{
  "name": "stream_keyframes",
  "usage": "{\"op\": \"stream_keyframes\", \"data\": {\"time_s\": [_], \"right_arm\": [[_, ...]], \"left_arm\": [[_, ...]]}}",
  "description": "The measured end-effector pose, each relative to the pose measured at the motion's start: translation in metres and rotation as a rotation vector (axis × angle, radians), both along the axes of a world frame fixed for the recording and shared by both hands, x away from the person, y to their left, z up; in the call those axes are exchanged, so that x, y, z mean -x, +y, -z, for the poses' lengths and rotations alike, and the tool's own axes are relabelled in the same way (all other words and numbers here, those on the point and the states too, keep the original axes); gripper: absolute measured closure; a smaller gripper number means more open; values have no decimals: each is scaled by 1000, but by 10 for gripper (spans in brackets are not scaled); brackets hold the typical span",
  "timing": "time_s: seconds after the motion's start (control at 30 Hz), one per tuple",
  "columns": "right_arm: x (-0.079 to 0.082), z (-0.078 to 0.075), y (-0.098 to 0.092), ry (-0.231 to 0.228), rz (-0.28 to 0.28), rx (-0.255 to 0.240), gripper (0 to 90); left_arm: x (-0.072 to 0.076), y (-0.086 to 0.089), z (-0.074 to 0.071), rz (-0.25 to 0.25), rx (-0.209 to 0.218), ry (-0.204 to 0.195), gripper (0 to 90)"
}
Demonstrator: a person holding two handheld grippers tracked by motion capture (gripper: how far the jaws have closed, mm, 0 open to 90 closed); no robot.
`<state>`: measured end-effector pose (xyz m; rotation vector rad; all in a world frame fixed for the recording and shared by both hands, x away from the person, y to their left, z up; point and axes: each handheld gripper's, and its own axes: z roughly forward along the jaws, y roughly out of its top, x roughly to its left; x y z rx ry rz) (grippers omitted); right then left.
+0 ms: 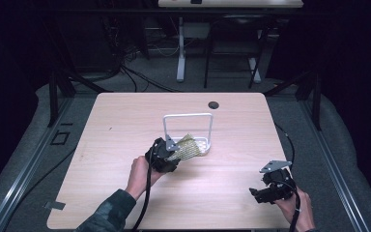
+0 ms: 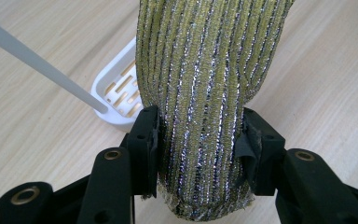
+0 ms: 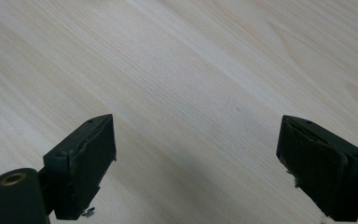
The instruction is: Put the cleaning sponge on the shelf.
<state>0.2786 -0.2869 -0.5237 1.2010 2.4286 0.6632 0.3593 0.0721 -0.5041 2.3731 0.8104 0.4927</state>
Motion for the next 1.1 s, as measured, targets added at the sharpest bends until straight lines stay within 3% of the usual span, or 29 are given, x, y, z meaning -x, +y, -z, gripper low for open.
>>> {"op": "stream_keyframes", "data": {"time_s": [0.5,0.77,1.1], "right_arm": [[0,1,0,-1,-6,0,113],[0,2,0,6,-2,1,113],[0,1,1,5,-10,-3,112]], "left_arm": [[-19,-14,6,-59,-16,1,539],[-29,-28,13,-75,-73,-23,542],[-40,-38,14,-91,-105,-41,531]]}}
